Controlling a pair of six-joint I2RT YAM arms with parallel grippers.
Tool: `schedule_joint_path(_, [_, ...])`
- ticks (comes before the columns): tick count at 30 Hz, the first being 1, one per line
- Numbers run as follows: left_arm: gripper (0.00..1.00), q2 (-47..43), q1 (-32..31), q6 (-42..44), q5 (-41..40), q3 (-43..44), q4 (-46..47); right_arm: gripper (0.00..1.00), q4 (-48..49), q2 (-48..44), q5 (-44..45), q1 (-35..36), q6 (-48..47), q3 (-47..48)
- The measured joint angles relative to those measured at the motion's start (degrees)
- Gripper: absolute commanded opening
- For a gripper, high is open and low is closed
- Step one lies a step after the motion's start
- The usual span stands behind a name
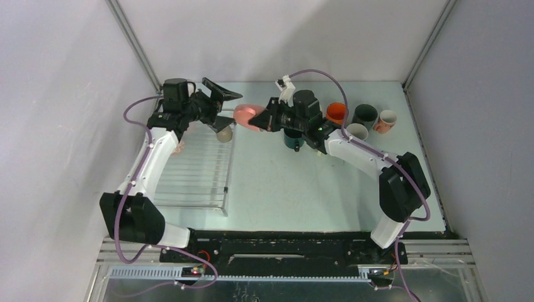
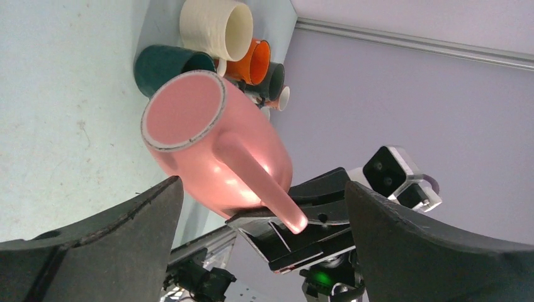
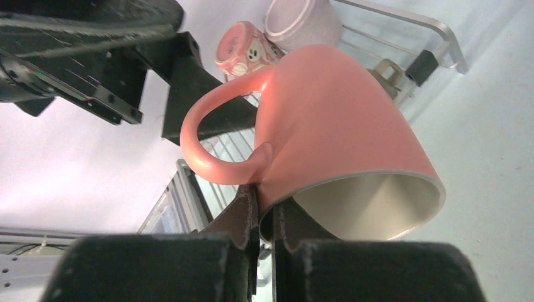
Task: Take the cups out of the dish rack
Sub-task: Place the cup at the center of the board.
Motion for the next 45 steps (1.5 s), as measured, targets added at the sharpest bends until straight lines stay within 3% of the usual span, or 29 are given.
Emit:
schedule_joint_path(6, [1.00, 0.0, 1.3, 3.6, -0.3, 0.0, -0.4, 0.00, -7.5, -1.9, 3.2, -0.2, -2.5, -0.1])
schedule_joint_path(16, [1.00, -2.4, 0.2, 14.3, -5.0, 0.7, -6.4, 0.00, -29.8, -14.8, 11.0, -4.3, -7.2, 0.5])
schedule_joint_path(32, [1.00, -3.3, -22.9, 35.1, -17.1, 8.7, -15.4, 0.00, -63.8, -28.7, 26.3, -24.7, -6.3, 2.9])
schedule_joint_path(39, [1.00, -2.1, -30.0, 40.4, -20.2, 9.0, -17.3, 0.00, -70.8, -29.3, 28.4, -38.5, -4.8, 2.9])
schedule_joint_path(45, [1.00, -1.9, -31.6, 41.8, -21.1, 9.0, -17.3, 0.00, -72.4, -23.1, 28.6, -44.6, -4.8, 3.4])
